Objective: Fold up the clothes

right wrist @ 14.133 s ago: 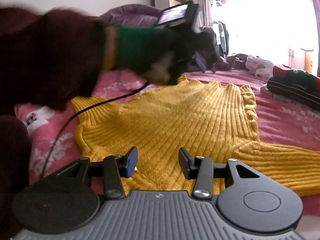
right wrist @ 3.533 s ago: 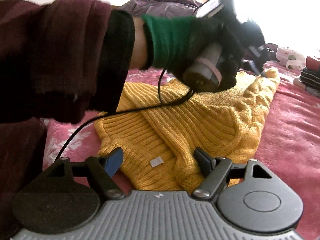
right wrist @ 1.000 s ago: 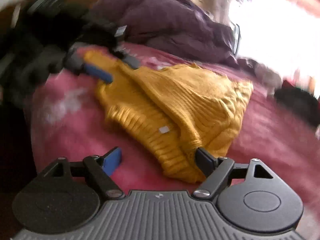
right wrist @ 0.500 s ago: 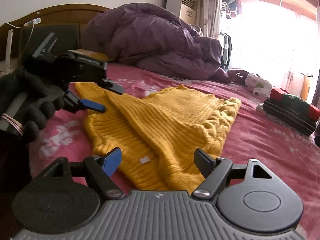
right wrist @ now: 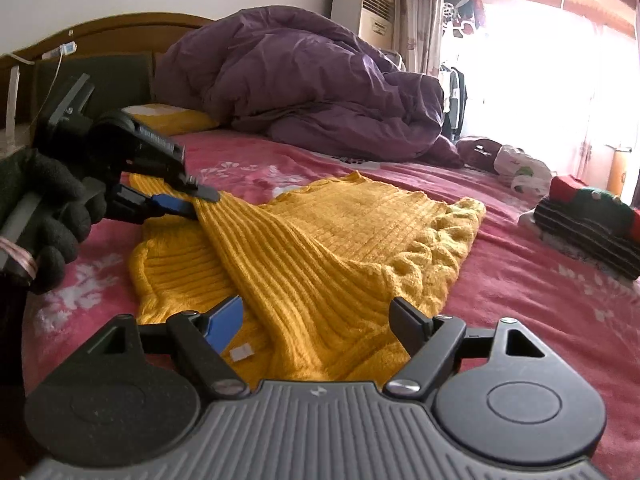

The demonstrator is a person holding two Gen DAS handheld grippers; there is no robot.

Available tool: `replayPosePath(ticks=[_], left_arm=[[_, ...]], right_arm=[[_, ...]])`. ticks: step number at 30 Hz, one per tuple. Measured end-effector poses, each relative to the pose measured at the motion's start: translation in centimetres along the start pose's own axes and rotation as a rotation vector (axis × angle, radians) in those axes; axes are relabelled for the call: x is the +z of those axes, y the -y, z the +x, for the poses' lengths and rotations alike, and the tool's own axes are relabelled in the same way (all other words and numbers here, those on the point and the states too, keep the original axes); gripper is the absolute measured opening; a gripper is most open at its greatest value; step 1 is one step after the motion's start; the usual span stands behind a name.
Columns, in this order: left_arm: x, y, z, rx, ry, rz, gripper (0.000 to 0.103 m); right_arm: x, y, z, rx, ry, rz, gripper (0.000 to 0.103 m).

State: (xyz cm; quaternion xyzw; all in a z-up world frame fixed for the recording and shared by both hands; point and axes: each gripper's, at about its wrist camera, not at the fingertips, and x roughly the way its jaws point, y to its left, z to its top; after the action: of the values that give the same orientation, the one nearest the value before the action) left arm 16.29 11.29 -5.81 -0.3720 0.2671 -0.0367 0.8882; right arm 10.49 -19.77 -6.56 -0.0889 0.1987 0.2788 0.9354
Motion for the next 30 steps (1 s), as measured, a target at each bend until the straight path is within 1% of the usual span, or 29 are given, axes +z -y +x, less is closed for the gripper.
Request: replayPosePath(ticks=[3,6,7,9,10,12,13,14,18,20,22,24,26,27,28,29,30], left_arm=[[0.1,0.9,-0.2,0.019,0.017,0.058,0.006],[0.2,2.2,-1.4,-0.030,0.049,0.114,0.005],[0.2,2.8,-1.7,-0.042,0.057,0.134,0.005],[0.3,3.9,-2.2,-0.059,0.069,0.169,0.005],[0.3,4.5,-2.5,-0.069,0.073,0.182,0.005],[0.4,5.7,-2.6,-0.093,0.076,0.203,0.005],[0.5,6.4,-2.6,-0.109,0.077,0.208,0.005],[0.7,7.2,-2.5,-0.126,0.078,0.214,0.005],[0.9,10.3,-1.6,-0.179,0.068,0.258,0.005],[1.0,11.7,-0.8,-0.199,0.057,0.277,0.005],[1.2,13.0,0.0,-0.213,0.052,0.288,0.005],[1.3,14.1,0.9,-0.229,0.044,0.287,0.005],[1.4,14.8,2.1,-0.223,0.030,0.298,0.005],[1.4,15.2,2.7,-0.220,0.023,0.303,0.005],[1.4,15.5,3.3,-0.216,0.016,0.308,0.005],[1.4,15.9,3.9,-0.213,0.008,0.313,0.005],[1.4,16.2,4.5,-0.210,0.001,0.318,0.005]], right_arm=[[0.4,0.7,0.0,0.015,0.014,0.033,0.080],[0.4,1.5,0.6,0.066,-0.005,0.090,0.085],[0.3,1.8,1.0,0.090,-0.026,0.105,0.085],[-0.1,1.5,2.6,0.143,-0.115,0.086,0.087],[-0.2,0.9,2.8,0.131,-0.121,0.048,0.089],[0.0,0.5,2.5,0.124,-0.114,0.029,0.088],[0.0,0.3,2.3,0.121,-0.111,0.022,0.087],[0.1,0.3,2.0,0.121,-0.109,0.025,0.083],[0.4,-0.1,0.7,0.108,-0.099,0.011,0.081],[0.6,-0.4,-0.2,0.095,-0.090,-0.001,0.078],[0.6,-0.9,-0.9,0.060,-0.080,-0.005,0.074],[0.4,-1.1,-1.0,0.007,-0.073,-0.033,0.074],[0.1,-1.1,-0.8,-0.032,-0.073,-0.045,0.073],[-0.1,-0.8,-0.6,-0.032,-0.078,-0.029,0.071],[-0.3,-0.5,-0.5,-0.023,-0.089,-0.006,0.059],[-0.5,-0.1,-0.3,-0.018,-0.100,0.017,0.044],[-0.7,0.2,-0.2,-0.017,-0.110,0.046,0.042]])
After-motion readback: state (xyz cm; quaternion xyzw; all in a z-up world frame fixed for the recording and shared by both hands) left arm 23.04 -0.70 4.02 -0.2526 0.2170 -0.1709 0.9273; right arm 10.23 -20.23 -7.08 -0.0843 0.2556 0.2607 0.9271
